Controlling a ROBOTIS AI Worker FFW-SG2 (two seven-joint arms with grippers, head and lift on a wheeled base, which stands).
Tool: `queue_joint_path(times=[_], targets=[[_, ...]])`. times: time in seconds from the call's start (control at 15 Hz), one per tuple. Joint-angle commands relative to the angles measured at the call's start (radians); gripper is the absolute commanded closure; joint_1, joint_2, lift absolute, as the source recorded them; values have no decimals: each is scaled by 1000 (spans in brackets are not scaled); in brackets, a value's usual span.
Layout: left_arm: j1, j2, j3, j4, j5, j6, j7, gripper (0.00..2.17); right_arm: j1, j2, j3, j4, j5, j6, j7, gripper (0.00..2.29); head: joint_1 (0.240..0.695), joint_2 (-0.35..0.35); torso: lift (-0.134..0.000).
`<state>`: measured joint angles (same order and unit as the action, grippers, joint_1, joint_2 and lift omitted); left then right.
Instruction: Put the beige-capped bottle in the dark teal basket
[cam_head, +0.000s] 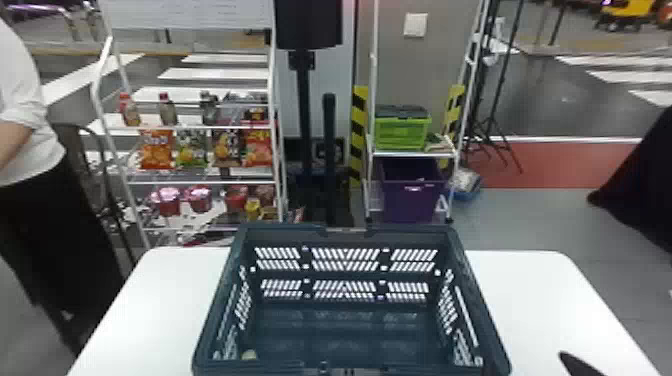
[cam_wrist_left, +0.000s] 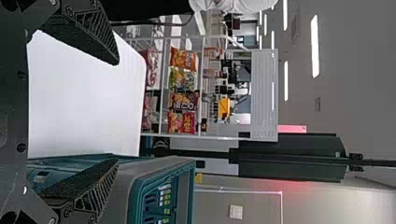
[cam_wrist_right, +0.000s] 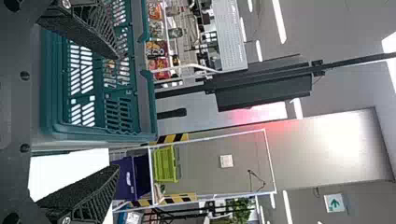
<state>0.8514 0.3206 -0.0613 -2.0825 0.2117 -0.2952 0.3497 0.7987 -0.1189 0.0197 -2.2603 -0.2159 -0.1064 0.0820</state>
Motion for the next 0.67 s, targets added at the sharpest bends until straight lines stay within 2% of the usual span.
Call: queue_joint_path(times=[0.0,0.27,0.6], targets=[[0,0,0,-5,0,0,0,144,54,21,-1,64,7,-100,13,56,499,0,0],[5,2,0,-13,-2,-3,0,144,103,56,-30,140,7,-198,55,66,499,0,0],[11,-3,-5,-11,-8,-9,0,144,122,64,-44,153,6,-216,82,70,499,0,0]])
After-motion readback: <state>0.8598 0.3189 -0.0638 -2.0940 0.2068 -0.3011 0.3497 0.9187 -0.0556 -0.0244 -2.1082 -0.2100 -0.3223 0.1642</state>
